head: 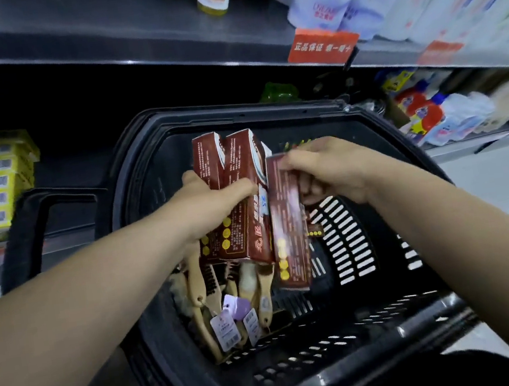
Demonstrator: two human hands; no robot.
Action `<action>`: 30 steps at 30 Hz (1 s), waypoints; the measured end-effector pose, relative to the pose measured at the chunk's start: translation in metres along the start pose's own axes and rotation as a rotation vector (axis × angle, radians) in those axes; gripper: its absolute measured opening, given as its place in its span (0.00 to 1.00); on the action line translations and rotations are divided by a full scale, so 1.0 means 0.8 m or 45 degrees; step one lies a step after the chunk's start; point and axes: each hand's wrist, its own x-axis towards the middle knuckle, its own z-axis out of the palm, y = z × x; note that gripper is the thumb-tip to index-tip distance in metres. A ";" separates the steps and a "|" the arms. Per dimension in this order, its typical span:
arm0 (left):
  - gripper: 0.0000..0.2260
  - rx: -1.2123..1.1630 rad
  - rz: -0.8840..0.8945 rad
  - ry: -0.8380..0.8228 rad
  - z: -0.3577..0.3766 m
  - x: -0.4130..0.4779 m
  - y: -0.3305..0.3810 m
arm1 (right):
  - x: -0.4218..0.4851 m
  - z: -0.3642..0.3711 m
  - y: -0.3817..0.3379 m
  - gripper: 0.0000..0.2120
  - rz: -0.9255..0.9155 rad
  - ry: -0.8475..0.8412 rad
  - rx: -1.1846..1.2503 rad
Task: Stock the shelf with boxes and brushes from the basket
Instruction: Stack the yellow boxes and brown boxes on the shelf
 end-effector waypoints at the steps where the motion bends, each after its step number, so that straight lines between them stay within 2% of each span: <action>1: 0.40 -0.014 -0.001 -0.016 -0.003 -0.004 0.001 | -0.004 0.004 -0.008 0.09 0.020 0.008 0.094; 4: 0.40 -0.087 -0.070 -0.041 -0.008 -0.017 -0.009 | -0.016 0.018 -0.021 0.08 0.104 -0.044 0.308; 7: 0.34 -0.149 -0.148 -0.068 -0.002 -0.029 -0.024 | -0.027 0.040 -0.020 0.03 0.158 -0.167 0.340; 10: 0.33 -0.291 -0.157 -0.156 0.001 -0.038 -0.021 | -0.030 0.052 -0.020 0.02 0.101 -0.133 0.373; 12: 0.37 -0.225 -0.113 -0.090 -0.001 -0.038 -0.019 | -0.027 0.043 -0.021 0.03 0.064 -0.067 0.434; 15: 0.30 -0.069 -0.007 0.068 -0.008 -0.035 -0.020 | -0.016 0.029 -0.001 0.02 0.121 0.013 0.363; 17: 0.28 0.002 0.041 0.100 -0.012 -0.033 -0.022 | -0.001 0.028 0.029 0.01 0.199 0.029 0.168; 19: 0.28 0.051 0.064 0.102 -0.013 -0.031 -0.026 | 0.017 0.034 0.064 0.03 0.231 -0.020 -0.193; 20: 0.28 0.072 0.063 0.105 -0.012 -0.029 -0.026 | 0.027 0.036 0.083 0.07 0.220 -0.090 -0.487; 22: 0.28 0.116 0.063 0.108 -0.011 -0.025 -0.027 | 0.048 0.041 0.124 0.23 0.219 -0.325 -1.121; 24: 0.28 0.159 0.076 0.100 -0.010 -0.021 -0.028 | 0.065 0.045 0.163 0.36 0.248 -0.535 -1.515; 26: 0.28 0.217 0.087 0.091 -0.009 -0.018 -0.029 | 0.080 0.048 0.191 0.39 0.230 -0.665 -1.692; 30: 0.30 0.304 0.071 0.057 -0.004 -0.014 -0.032 | 0.113 0.061 0.217 0.43 0.243 -0.820 -1.751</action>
